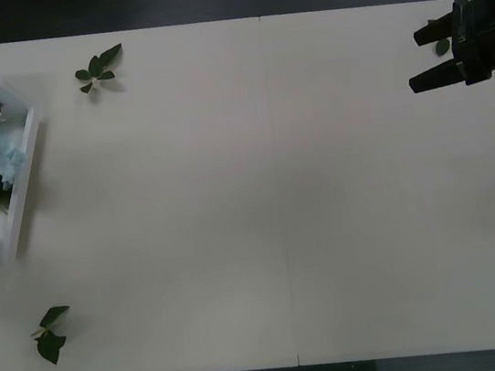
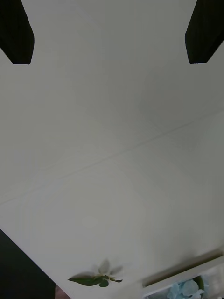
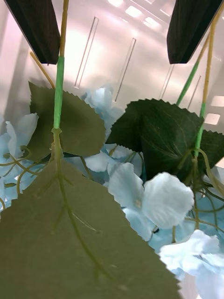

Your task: Put the red flowers into the right box and the blue flowers into the left box

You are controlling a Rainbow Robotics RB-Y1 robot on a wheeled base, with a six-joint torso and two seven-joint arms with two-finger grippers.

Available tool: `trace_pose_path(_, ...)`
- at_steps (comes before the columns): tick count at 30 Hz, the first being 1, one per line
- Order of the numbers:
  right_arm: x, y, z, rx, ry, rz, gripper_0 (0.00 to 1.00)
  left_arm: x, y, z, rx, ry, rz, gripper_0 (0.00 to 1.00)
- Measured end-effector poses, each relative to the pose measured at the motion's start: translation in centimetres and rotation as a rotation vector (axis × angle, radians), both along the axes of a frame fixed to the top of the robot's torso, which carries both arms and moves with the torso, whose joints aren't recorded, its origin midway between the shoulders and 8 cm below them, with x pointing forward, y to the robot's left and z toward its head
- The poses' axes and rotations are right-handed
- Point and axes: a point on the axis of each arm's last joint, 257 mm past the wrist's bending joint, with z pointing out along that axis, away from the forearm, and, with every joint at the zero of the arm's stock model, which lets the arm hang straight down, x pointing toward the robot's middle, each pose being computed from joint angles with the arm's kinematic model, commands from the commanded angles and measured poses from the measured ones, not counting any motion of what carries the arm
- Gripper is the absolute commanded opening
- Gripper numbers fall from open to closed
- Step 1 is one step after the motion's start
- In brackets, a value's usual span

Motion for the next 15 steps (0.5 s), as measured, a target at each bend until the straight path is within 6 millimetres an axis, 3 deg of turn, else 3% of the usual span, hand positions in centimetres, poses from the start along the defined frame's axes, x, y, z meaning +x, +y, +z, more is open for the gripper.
trace_pose_path(4,-0.7,1.2,0.2,0.034,0.008,0.038,0.94,0.2,0.1,1.5,-0.048,-0.021,-0.006,0.66)
trace_pose_path(7,-1.5,2.1,0.6,0.04,0.004,0.078,0.94,-0.1,-0.1,3.9,-0.099,-0.054,-0.025,0.66)
trace_pose_path(9,-2.0,2.8,1.1,0.03,-0.011,0.106,0.94,-1.2,-0.5,5.5,-0.122,-0.069,-0.044,0.66)
trace_pose_path(12,-2.9,4.0,2.1,0.041,-0.052,0.146,0.94,-3.3,-1.3,7.1,-0.114,-0.066,-0.074,0.75)
trace_pose_path(15,-4.4,4.7,2.7,0.029,-0.129,0.17,0.94,-5.4,-3.4,8.1,-0.129,-0.051,-0.121,0.83)
